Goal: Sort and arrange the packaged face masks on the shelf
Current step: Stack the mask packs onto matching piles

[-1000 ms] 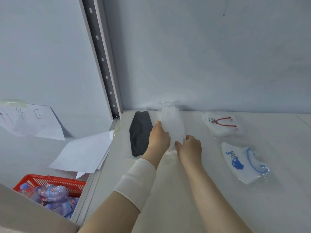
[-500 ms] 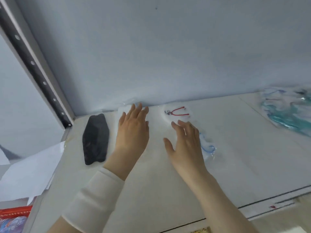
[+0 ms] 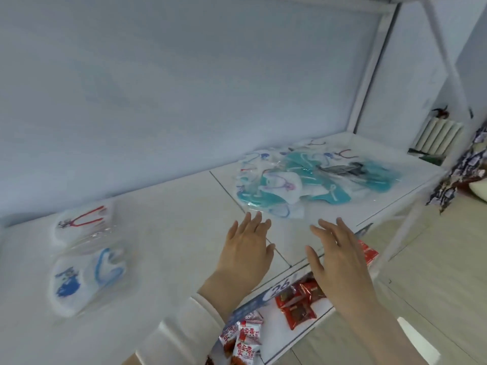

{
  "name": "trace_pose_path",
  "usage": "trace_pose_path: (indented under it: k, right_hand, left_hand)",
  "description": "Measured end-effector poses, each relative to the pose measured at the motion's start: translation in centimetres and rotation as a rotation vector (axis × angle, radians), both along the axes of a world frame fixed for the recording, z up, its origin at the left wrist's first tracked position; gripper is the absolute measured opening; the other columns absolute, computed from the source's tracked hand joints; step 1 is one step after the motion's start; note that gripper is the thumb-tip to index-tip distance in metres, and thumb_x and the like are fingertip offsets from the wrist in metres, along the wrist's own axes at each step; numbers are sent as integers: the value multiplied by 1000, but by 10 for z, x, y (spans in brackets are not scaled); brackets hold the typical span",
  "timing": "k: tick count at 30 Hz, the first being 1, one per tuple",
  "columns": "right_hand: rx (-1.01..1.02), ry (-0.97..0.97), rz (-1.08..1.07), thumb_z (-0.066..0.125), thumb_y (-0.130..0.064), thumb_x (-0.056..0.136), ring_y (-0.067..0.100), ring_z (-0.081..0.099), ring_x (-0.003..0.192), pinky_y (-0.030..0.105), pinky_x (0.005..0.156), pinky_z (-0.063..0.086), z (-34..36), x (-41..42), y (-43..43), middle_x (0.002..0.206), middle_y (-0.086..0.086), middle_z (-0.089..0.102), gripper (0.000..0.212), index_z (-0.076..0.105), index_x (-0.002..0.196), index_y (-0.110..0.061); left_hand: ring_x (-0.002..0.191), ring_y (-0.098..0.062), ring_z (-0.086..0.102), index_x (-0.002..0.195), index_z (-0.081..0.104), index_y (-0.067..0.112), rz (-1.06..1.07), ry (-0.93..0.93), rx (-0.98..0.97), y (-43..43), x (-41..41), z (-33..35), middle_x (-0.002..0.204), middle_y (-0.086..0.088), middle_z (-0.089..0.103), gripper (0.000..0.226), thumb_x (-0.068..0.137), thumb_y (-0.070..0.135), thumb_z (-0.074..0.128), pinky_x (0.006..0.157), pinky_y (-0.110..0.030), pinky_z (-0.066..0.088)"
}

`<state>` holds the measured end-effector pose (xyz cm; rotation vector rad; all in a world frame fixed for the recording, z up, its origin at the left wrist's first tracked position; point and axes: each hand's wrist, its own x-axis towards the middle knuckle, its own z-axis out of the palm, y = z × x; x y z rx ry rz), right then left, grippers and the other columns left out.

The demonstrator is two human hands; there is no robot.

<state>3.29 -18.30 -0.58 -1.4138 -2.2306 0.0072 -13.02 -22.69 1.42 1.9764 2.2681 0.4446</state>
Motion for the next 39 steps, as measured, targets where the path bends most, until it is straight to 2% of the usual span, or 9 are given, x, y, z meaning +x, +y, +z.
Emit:
trace_pose_path:
  k: [4, 11, 15, 19, 24, 29, 32, 36, 39]
  right_hand:
    - [-7, 48, -29, 43, -37, 87, 42, 50, 121, 56, 97, 40, -12, 64, 35, 118, 15, 63, 44, 66, 110, -6]
    - [-17, 106, -31, 67, -21, 83, 41, 46, 125, 53, 100, 35, -18, 106, 109, 120, 16, 62, 33, 65, 112, -6]
    - [-72, 120, 38, 55, -29, 90, 23, 25, 140, 33, 112, 20, -3, 98, 158, 141, 3, 46, 42, 52, 130, -16]
    - [-135, 104, 198, 58, -26, 90, 25, 28, 138, 32, 113, 21, 7, 63, 203, 137, 6, 48, 41, 53, 128, -13]
    - [-122, 174, 420, 69, -24, 81, 36, 47, 123, 40, 101, 37, 7, 20, 239, 118, 11, 60, 40, 61, 116, -7]
    - [-246, 222, 606, 69, -25, 83, 25, 46, 123, 15, 95, 24, 9, -14, 272, 121, 4, 58, 42, 59, 121, -13]
    - [-323, 306, 696, 69, -26, 83, 15, 49, 115, 16, 95, 33, 19, -21, 289, 122, -4, 58, 42, 57, 122, -18]
    - [-610, 448, 885, 71, -23, 80, -7, 57, 92, 11, 81, 45, 36, -12, 307, 99, -21, 64, 27, 61, 102, -35]
    - [-772, 491, 919, 70, -22, 81, -4, 62, 74, 11, 69, 48, 43, 8, 327, 75, -20, 68, 15, 64, 81, -35]
  left_hand:
    - [147, -16, 2, 151, 10, 20, -29, -33, -35, 55, 50, -3, 160, 0, 4, 58, 101, 34, 35, 117, -31, 1]
    - [146, -28, -1, 151, 8, 17, 270, -65, 63, 163, 43, -4, 159, -9, 4, 69, 97, 41, 43, 118, -39, 2]
    - [146, -32, -3, 150, 7, 15, 472, -154, 41, 192, 19, -15, 158, -11, 4, 85, 89, 57, 48, 118, -42, 4]
    - [146, -29, 3, 149, 10, 16, 502, -175, 40, 196, 13, -27, 157, -7, 13, 92, 83, 62, 52, 118, -40, 5]
    - [138, -27, 30, 142, 35, 19, 505, -151, 259, 198, 15, -31, 147, -6, 36, 86, 72, 51, 73, 111, -38, 22]
    - [119, -33, 54, 123, 58, 7, 455, -91, 450, 193, 7, -32, 123, -11, 60, 72, 59, 20, 88, 95, -38, 39]
    - [91, -2, 60, 117, 58, 21, 446, -286, 559, 187, 12, -15, 106, 4, 59, 51, 73, 1, 76, 79, -15, 47]
    - [76, 2, 61, 101, 55, 37, 435, -500, 642, 194, 34, 15, 84, 18, 64, 53, 78, -8, 68, 69, -7, 44]
    - [83, 3, 63, 102, 55, 38, 420, -532, 683, 213, 63, 32, 90, 24, 67, 47, 79, 0, 71, 77, -9, 45]
